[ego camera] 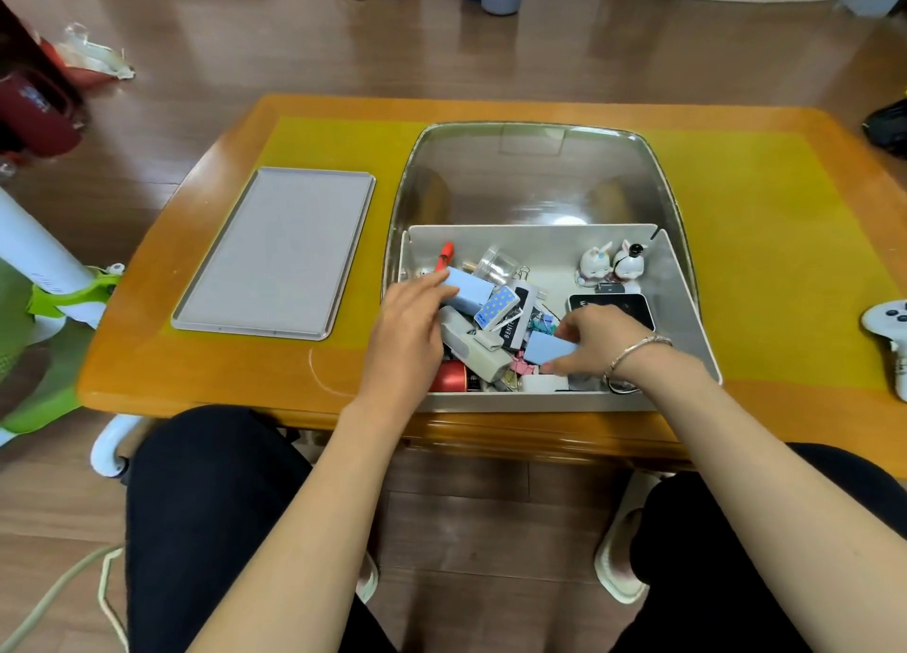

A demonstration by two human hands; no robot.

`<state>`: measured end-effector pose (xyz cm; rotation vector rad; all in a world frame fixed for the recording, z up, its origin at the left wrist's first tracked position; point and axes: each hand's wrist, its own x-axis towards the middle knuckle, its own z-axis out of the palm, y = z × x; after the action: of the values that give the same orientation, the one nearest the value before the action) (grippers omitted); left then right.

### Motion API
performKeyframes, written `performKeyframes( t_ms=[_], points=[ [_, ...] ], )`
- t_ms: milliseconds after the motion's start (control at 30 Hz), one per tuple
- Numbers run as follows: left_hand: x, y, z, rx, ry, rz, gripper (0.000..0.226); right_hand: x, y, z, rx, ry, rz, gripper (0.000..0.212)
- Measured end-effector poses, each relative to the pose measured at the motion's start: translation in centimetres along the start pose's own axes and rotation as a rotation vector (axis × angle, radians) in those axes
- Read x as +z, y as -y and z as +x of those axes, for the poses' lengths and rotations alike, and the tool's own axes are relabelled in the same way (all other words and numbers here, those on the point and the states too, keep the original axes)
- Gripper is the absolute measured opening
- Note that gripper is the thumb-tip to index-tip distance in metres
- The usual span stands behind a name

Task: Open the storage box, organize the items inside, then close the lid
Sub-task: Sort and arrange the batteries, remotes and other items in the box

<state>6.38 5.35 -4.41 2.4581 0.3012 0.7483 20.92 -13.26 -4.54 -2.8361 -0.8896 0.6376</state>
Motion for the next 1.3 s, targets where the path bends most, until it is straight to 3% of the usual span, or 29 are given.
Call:
performKeyframes(
  t_ms=[100,233,367,533,667,800,1067,1300],
  points=[
    [0.2,-0.3,-0.7,-0.026,0.045,0.124,0.016,-0.2,0.6,0.5,0.022,0.014,-0.042,0.066],
    [0.3,-1.1,-0.5,-0.013,0.054,0.113,0.014,-0.8,0.7,-0.2,-0.014,-0.087,-0.004,0.055],
    [1.0,-3.1,0.5,0.081,0.118,0.023,0.015,-3.1,-1.5,-2.1,-0.015,-0.194,0.243,0.034],
    [4.3,-6.4,2.7,0.219,0.507,0.004,0.026,-4.1,-5.3,-4.5,0.048,-0.466,0.534,0.011],
    [8.2,-9.1,4.3,0.331,0.81,0.121,0.042,-1.9,-6.4,-4.9,0.125,-0.659,0.76,0.01],
    [10.7,-9.9,5.0,0.417,0.992,0.237,0.047,-0.6,-6.4,-4.6,0.149,-0.763,0.815,0.009],
    [11.0,-9.3,6.5,0.435,1.137,0.455,0.047,0.1,-6.2,-3.6,0.161,-0.812,0.737,0.011],
    [12.1,-9.0,4.7,0.559,0.953,0.473,0.027,0.5,-6.4,-3.4,0.166,-0.821,0.705,0.013]
  ],
)
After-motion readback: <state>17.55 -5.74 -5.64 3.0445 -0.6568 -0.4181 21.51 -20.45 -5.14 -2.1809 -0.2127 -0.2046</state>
